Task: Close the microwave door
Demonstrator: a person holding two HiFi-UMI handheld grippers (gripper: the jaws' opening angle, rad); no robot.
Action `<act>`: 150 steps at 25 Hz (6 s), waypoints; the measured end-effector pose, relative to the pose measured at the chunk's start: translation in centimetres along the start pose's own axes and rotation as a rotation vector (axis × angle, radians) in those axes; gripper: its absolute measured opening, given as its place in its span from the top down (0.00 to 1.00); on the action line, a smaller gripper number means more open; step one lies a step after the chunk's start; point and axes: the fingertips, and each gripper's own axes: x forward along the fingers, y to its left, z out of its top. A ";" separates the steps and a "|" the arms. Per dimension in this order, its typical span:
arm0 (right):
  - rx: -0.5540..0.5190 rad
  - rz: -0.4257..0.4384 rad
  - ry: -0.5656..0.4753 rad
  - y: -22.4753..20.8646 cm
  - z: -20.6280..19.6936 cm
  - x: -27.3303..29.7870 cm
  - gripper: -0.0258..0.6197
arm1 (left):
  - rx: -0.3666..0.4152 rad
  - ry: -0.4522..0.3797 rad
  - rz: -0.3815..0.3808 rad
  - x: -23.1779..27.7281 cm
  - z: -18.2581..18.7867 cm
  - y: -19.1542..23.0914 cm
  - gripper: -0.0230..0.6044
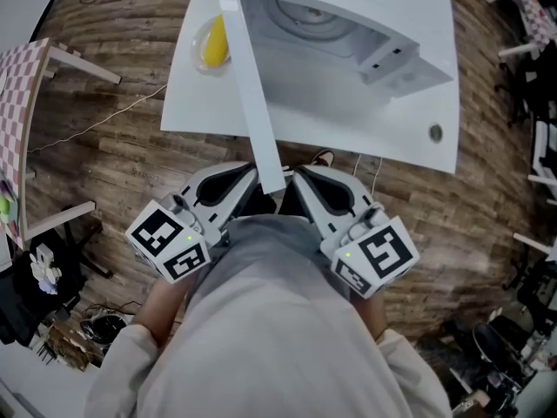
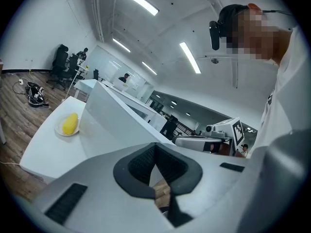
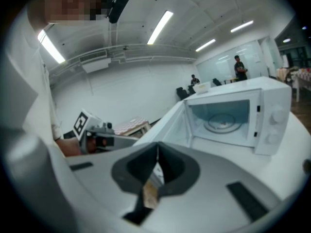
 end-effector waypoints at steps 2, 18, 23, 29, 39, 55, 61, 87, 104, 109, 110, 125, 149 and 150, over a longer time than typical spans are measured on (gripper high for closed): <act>0.015 -0.004 -0.003 -0.4 0.1 -0.3 0.92 | -0.003 0.002 -0.004 0.4 0.0 -0.1 0.94; 0.058 -0.044 -0.002 -3.6 0.3 -2.4 0.92 | 0.002 0.032 -0.053 3.8 0.1 -1.6 0.94; 0.076 -0.061 -0.006 -4.9 0.2 -3.3 0.92 | -0.004 0.043 -0.054 4.9 0.1 -1.9 0.94; 0.093 -0.066 -0.008 -5.7 0.1 -3.9 0.92 | -0.007 0.054 -0.059 5.6 0.1 -2.4 0.94; 0.146 -0.066 -0.030 -6.4 0.2 -4.9 0.92 | -0.006 0.061 -0.064 6.4 0.1 -3.0 0.94; 0.093 -0.116 0.008 -8.2 0.0 -5.1 0.92 | -0.010 0.077 -0.089 8.6 0.5 -3.2 0.94; 0.053 -0.162 0.034 -9.3 -0.3 -5.3 0.92 | -0.010 0.084 -0.107 9.5 0.4 -3.3 0.94; 0.115 -0.197 0.000 -12.2 1.0 -6.2 0.92 | -0.013 0.121 -0.189 13.3 1.4 -3.8 0.94; 0.152 -0.205 -0.007 -14.9 1.6 -6.7 0.92 | -0.023 0.131 -0.207 16.4 1.8 -3.6 0.94; 0.168 -0.206 -0.010 -15.5 1.7 -6.9 0.92 | -0.021 0.140 -0.211 17.2 1.9 -3.6 0.94; 0.173 -0.207 -0.012 -15.7 1.7 -7.0 0.92 | -0.021 0.142 -0.213 17.4 1.9 -3.6 0.94; 0.194 -0.205 -0.015 -17.9 2.3 -6.8 0.92 | -0.031 0.152 -0.217 19.5 2.6 -3.4 0.94; 0.206 -0.162 -0.009 -20.2 2.6 -6.7 0.92 | -0.048 0.133 -0.178 23.0 3.6 -2.2 0.94; 0.206 -0.160 -0.008 -20.4 2.6 -6.7 0.92 | -0.049 0.132 -0.178 23.2 3.6 -2.2 0.94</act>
